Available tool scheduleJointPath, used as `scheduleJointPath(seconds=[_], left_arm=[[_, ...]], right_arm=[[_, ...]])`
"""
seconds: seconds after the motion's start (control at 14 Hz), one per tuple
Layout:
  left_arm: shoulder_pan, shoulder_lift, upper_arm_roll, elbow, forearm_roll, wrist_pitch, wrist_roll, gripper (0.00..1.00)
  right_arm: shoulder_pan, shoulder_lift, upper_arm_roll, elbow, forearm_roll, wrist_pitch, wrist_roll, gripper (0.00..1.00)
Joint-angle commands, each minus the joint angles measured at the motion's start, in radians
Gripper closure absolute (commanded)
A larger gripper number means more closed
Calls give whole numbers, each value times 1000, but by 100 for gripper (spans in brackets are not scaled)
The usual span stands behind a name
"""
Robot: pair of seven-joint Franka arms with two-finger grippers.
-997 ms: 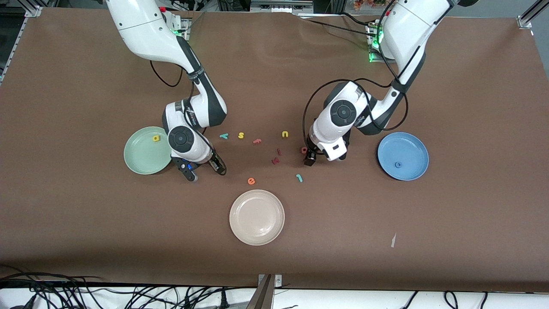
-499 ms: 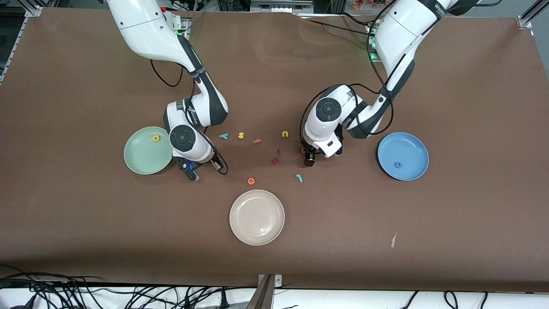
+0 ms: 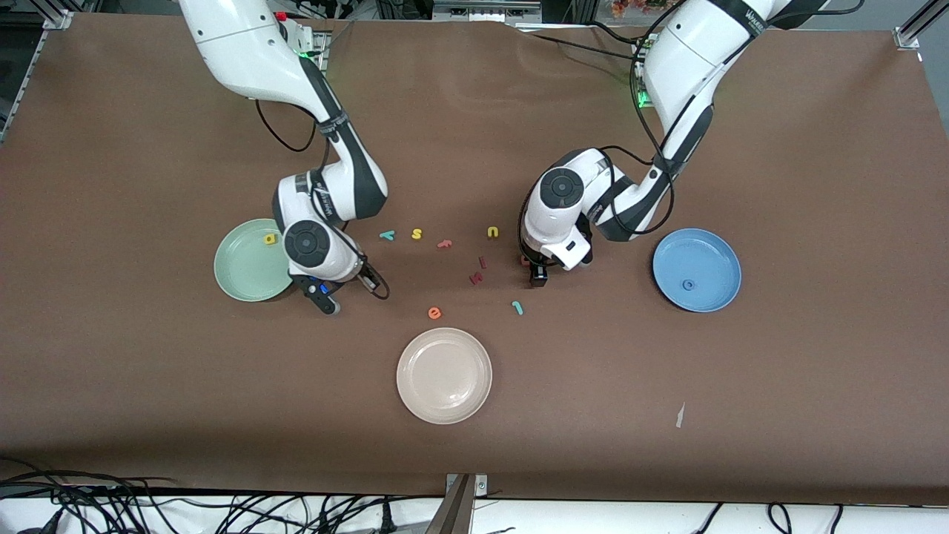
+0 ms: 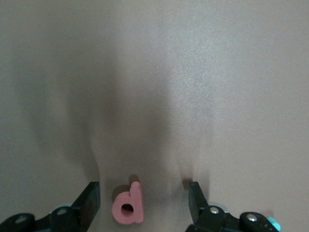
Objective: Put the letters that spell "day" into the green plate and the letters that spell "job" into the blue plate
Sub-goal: 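Drop the b in the green plate while the left gripper carries the d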
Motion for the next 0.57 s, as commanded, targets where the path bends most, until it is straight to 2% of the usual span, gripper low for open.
scheduleJointPath(seconds=[0.0,0.28,0.5], left_arm=[[-16,16,13,34,41,5,-52,26],[-20,16,13,38,41,6,-86,29],[-36,19,16,38,42,6,-107,33]], right_arm=[[0,-92,-87,-34,0,-116,-245,84],[-3,-132,-199,-152,7,-76,-510,84],[-23,-132,-216,-285,12,80,-648,83]])
